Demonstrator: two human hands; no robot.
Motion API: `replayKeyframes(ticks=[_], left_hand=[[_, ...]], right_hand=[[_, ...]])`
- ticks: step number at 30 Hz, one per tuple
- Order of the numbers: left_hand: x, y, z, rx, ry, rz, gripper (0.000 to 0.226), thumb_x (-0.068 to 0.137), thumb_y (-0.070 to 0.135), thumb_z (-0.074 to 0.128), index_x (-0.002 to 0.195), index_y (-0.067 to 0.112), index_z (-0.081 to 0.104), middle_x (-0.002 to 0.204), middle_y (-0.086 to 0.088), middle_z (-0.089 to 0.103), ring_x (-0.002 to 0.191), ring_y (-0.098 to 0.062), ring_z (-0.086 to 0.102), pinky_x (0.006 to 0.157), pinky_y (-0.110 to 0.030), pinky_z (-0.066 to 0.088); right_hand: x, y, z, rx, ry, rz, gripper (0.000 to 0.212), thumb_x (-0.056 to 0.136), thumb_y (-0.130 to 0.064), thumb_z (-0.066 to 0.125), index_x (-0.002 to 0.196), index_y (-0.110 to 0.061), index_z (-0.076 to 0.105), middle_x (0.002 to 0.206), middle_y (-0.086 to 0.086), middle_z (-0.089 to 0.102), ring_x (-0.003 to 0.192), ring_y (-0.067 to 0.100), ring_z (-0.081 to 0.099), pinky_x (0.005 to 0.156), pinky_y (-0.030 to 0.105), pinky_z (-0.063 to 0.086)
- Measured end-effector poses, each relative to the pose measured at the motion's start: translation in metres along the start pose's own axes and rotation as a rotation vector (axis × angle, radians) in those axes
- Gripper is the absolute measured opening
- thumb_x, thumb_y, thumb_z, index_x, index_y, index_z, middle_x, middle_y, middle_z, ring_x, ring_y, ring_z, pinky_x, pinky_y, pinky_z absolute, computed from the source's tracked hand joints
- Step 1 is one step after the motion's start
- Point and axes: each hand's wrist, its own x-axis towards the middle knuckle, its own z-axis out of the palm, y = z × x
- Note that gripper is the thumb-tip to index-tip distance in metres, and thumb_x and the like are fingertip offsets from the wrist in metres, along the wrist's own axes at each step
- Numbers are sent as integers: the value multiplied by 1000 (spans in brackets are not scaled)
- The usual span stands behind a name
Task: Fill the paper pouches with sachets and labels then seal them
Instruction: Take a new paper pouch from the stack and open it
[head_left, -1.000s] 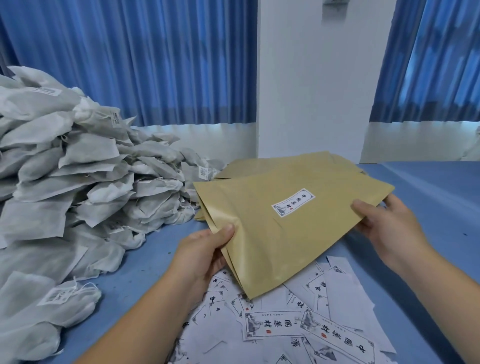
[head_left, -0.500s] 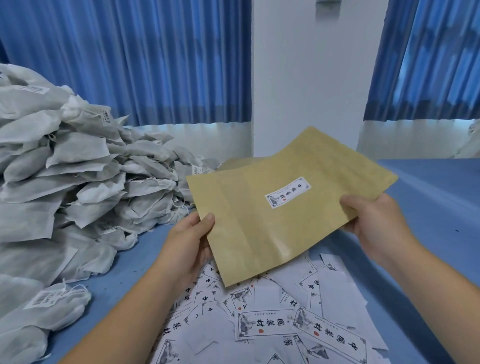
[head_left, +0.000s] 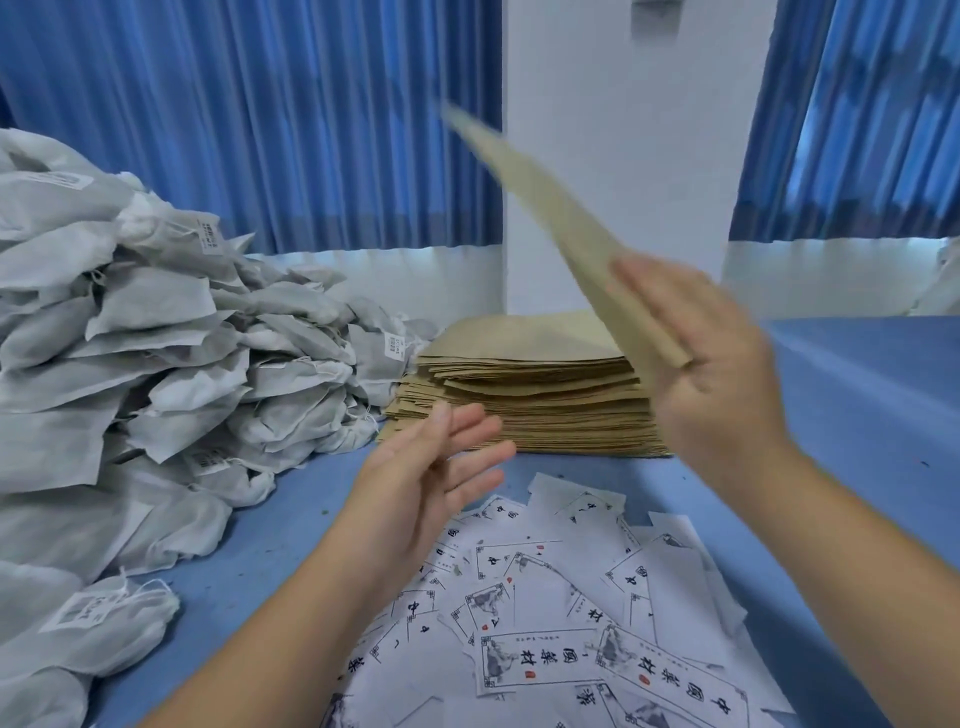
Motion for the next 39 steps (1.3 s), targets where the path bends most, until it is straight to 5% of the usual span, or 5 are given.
replayKeyframes(ticks=[10,14,22,30,39], left_hand=[[-1,6,-12,45,92,-160,21,98,14,48,109,1,60,97,-17,73,81,-28,73,59,-34,59],[-3,6,-22,286,162,-408,13,95,13,55,94,1,59,58,-14,59,36,-15,51,32,-15,37],[-6,2,-23,596,30,-225,34,92,37,59,81,6,61,56,-11,59,39,-16,42,36,-19,31],[-13,-8,-3,468,-251,-84,36,91,39,57,89,3,58,69,-15,64,50,-22,54,50,-32,44],[-16,-10,-1,494,-276,-31,26,93,36,55,81,14,62,69,-8,63,61,-18,58,61,-34,45]], right_hand=[[-45,-16,29,-296,-610,-314,57,62,-5,58,117,-15,70,116,8,69,98,26,68,78,42,53],[-52,-25,25,-217,-798,-234,44,76,-21,59,120,-24,67,112,-5,68,94,21,67,76,38,54],[-55,-27,26,14,-1171,286,81,52,-82,61,121,-41,48,115,-28,45,107,-6,46,92,22,42],[-56,-41,43,500,-634,778,44,77,-53,69,72,-11,57,58,-6,56,56,9,53,61,26,45],[-61,-42,40,695,-644,931,30,83,-38,69,74,-14,54,54,-4,58,46,9,51,46,23,45]])
